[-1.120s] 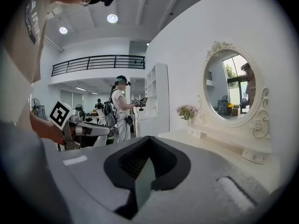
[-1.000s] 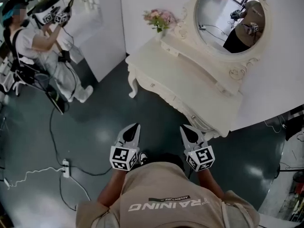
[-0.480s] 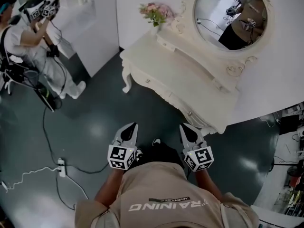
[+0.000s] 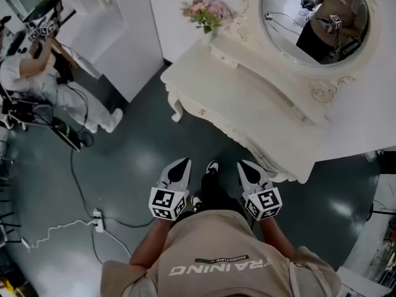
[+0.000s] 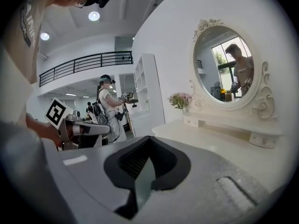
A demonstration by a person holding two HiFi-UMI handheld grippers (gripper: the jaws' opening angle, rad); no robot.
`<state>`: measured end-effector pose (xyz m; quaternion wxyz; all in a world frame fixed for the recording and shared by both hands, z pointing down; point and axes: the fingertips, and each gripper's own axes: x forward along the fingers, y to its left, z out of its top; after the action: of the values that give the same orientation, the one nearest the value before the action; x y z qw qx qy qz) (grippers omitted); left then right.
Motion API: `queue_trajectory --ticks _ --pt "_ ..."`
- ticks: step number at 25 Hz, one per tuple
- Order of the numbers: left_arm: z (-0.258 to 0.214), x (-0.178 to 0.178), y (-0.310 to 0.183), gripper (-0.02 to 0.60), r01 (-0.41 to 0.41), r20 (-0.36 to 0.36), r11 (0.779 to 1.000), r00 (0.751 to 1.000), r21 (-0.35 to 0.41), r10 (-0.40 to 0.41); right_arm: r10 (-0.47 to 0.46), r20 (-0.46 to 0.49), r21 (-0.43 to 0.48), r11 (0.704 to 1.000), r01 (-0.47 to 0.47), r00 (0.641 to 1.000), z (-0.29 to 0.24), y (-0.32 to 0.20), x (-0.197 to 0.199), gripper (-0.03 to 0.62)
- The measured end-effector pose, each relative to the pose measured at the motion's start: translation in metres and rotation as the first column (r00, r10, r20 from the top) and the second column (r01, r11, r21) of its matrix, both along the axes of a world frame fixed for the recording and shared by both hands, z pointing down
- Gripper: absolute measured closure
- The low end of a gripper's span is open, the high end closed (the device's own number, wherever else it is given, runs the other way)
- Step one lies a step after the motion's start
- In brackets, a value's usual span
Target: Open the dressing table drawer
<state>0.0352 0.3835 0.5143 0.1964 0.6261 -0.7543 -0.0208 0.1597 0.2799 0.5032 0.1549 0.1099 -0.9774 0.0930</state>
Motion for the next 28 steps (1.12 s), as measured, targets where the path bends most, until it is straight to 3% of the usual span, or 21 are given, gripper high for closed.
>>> queue_trajectory --ticks 7,12,19,23,28 --pt "-0.013 -0.072 -0.065 0.563 -0.013 0.097 0.997 0.995 -0.073 0.020 0.001 0.077 0.013 1.000 -0.002 0.997 0.000 -0.079 -0.079 0.592" --pt "-0.039 -0.104 -0.130 0.563 -0.043 0.159 0.997 0.986 -0.064 0.053 0.028 0.123 -0.025 0.999 -0.025 0.992 -0.010 -0.142 -0.113 0.592" --pt "-0.061 -0.117 -0.200 0.563 -0.067 0.154 0.997 0.986 -0.026 0.070 -0.016 0.090 0.023 1.000 0.014 0.996 -0.012 -0.196 -0.134 0.592" --pt "-0.055 -0.118 -0.207 0.563 -0.086 0.160 0.996 0.983 -0.033 0.090 -0.015 0.076 0.011 1.000 0.014 0.997 -0.012 -0.201 -0.137 0.592" --pt "-0.042 -0.136 -0.214 0.563 -0.083 0.117 0.996 0.989 -0.046 0.087 -0.018 0.038 0.032 0.999 0.017 0.999 -0.006 -0.206 -0.142 0.592"
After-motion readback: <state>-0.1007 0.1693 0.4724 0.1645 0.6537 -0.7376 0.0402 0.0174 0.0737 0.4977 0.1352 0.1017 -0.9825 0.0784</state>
